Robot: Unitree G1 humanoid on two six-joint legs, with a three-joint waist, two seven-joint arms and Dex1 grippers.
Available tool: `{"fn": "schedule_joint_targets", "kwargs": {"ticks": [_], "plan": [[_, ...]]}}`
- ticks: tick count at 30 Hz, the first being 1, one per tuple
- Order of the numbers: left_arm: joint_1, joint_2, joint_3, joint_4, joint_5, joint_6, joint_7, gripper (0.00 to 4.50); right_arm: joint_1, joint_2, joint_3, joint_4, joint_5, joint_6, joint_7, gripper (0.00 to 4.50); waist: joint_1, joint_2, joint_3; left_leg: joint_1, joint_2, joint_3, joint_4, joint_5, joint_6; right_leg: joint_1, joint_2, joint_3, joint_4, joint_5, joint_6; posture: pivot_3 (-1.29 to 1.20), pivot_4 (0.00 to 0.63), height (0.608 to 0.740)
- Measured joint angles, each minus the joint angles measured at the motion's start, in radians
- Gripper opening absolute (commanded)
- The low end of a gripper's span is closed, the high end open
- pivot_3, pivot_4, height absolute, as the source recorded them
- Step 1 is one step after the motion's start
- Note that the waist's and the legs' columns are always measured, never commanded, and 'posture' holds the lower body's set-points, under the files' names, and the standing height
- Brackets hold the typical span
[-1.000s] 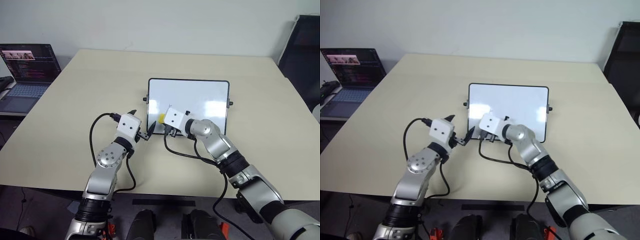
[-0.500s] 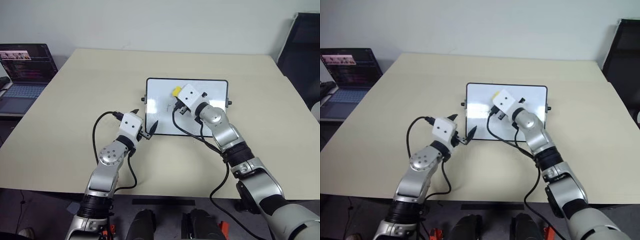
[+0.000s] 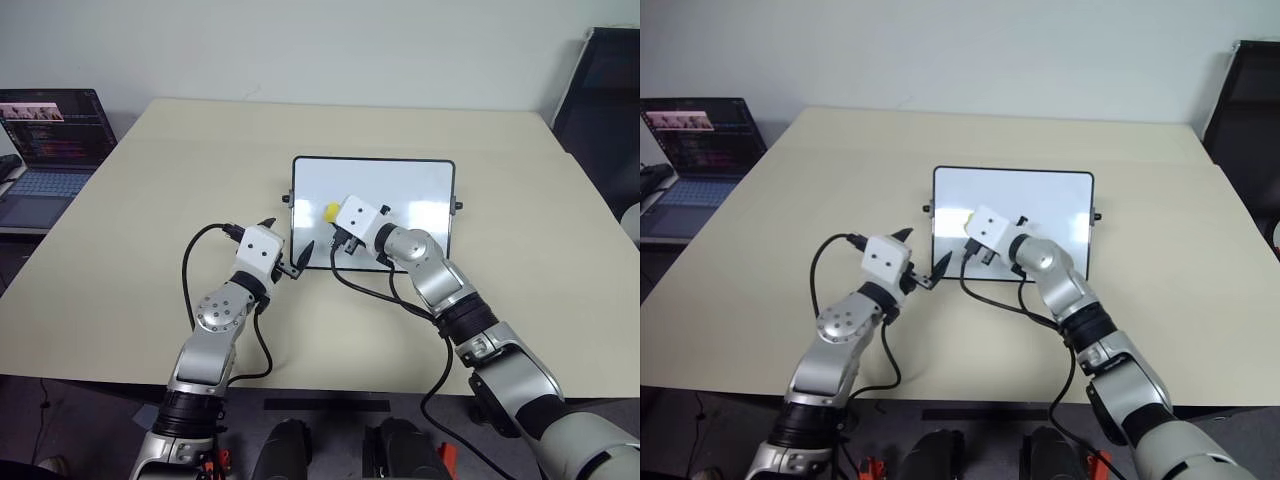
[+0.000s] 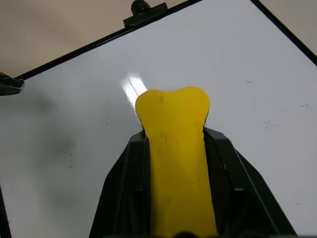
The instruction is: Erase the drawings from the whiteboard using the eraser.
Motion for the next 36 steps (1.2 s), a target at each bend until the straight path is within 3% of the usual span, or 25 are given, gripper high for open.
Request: {"fn": "schedule_joint_targets", "kwargs": {"ticks": [15, 27, 36], "plan": [[0.017, 0.002, 0.003, -0.006, 0.0, 0.003, 0.008, 4.5, 0.075, -0.02, 0.034, -0.074, 0.0, 0.024, 0.061, 1.14, 0.002, 0.0, 0.0, 0.003, 0.0, -0.001, 0.001, 0.0, 0.0, 0.004, 0.0, -0.001, -0.001, 0.0, 0.0, 0.0, 0.15, 0.74], [-0.008, 0.001, -0.003, 0.001, 0.0, 0.0, -0.007, 4.5, -0.01, -0.018, -0.043, 0.006, 0.002, -0.004, -0.107, 1.14, 0.002, 0.0, 0.0, 0.003, -0.001, 0.0, 0.0, 0.0, 0.0, 0.004, 0.0, 0.0, -0.001, 0.0, 0.0, 0.0, 0.15, 0.74], [-0.008, 0.0, -0.005, 0.001, 0.003, 0.0, -0.011, 4.5, -0.02, -0.017, -0.044, 0.032, 0.001, -0.027, -0.131, 1.14, 0.003, 0.0, 0.0, 0.003, 0.0, -0.001, 0.0, 0.0, 0.0, 0.004, 0.0, -0.001, -0.001, 0.0, 0.0, 0.0, 0.15, 0.74]]}}
